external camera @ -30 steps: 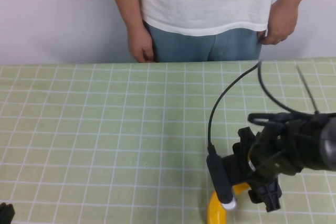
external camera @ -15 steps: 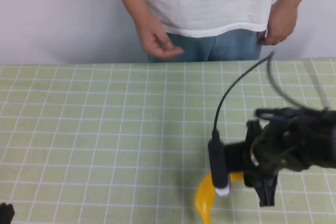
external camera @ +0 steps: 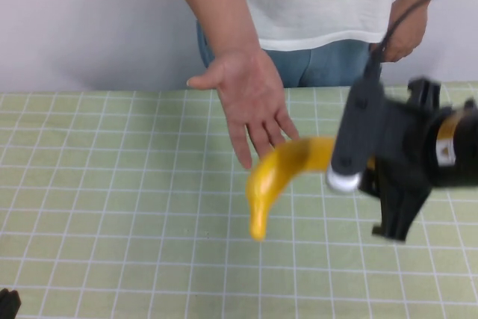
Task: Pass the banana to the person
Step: Hand the grabbed banana to the person
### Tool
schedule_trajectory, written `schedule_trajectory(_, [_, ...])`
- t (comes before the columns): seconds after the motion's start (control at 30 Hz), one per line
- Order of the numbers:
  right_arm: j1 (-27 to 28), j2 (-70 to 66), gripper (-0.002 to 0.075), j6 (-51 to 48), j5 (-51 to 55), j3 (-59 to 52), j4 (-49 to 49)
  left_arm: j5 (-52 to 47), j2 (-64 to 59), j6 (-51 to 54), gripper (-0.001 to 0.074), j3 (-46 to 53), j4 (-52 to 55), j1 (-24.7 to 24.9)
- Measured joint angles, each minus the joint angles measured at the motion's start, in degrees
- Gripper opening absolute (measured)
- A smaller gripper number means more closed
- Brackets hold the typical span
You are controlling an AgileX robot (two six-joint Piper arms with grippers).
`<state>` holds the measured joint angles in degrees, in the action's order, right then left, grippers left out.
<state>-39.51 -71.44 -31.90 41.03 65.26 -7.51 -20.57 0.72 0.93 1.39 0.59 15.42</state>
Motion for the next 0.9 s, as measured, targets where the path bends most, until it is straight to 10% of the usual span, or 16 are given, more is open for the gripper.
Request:
schedule_trajectory(0.43, [0.0,-23.9,-0.0006,-4.7,22.4,34.8,-3.4,0.0,0.0,0.0,-0.0003,0.0,0.0,0.0])
schedule_trajectory(0.9, [0.0,-30.2,0.0036,-3.6,21.7,36.0,-8.9,0.0,0.0,0.0,-0.0003,0.0,0.0,0.0])
